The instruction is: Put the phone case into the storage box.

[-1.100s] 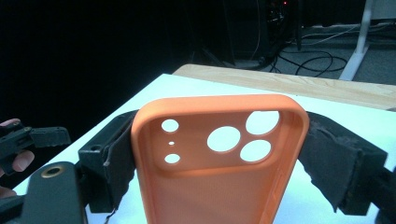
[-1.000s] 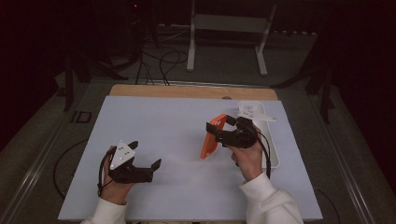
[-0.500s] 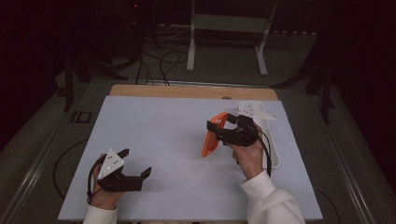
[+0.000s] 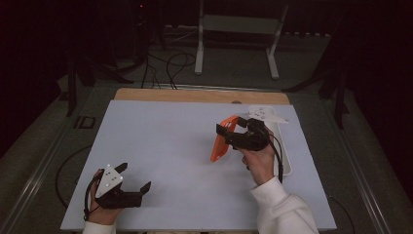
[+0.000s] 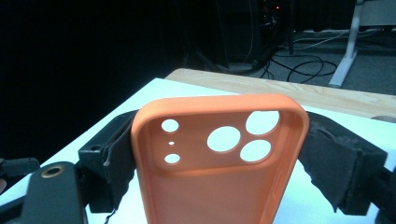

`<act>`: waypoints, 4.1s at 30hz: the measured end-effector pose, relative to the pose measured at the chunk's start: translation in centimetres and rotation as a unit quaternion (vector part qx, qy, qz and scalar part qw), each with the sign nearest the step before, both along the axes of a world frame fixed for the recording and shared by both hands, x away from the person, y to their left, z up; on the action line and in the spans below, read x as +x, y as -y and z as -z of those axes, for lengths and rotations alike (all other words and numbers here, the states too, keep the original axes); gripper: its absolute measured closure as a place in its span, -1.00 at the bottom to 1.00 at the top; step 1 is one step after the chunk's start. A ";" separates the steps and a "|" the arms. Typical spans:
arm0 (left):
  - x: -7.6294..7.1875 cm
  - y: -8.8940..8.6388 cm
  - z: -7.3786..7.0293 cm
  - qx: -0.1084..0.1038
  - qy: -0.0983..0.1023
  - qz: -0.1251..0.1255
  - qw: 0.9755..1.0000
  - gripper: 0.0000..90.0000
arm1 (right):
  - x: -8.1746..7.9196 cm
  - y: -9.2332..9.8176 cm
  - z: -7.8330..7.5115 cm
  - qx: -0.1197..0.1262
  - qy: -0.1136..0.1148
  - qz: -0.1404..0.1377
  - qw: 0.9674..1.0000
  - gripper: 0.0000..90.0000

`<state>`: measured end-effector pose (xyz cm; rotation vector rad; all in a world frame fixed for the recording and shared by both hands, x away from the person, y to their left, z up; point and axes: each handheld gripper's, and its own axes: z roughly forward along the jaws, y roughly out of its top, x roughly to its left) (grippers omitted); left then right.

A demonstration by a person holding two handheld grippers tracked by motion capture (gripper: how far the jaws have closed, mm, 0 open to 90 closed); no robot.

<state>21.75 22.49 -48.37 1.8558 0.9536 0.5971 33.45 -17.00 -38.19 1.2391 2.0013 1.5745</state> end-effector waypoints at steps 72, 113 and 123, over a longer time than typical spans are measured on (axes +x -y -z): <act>-0.9 -0.8 0.8 -0.001 0.022 -0.013 1.000 -1.00 | 4.9 2.1 -3.1 -0.025 0.033 0.070 0.997 -0.62; -1.0 -0.7 0.8 -0.002 0.021 -0.012 1.000 -1.00 | 6.9 4.6 -4.1 -0.035 0.031 0.128 0.991 -0.62; -1.0 -0.7 0.8 -0.002 0.021 -0.012 1.000 -1.00 | 7.3 5.4 -4.0 -0.037 0.028 0.142 0.989 -0.62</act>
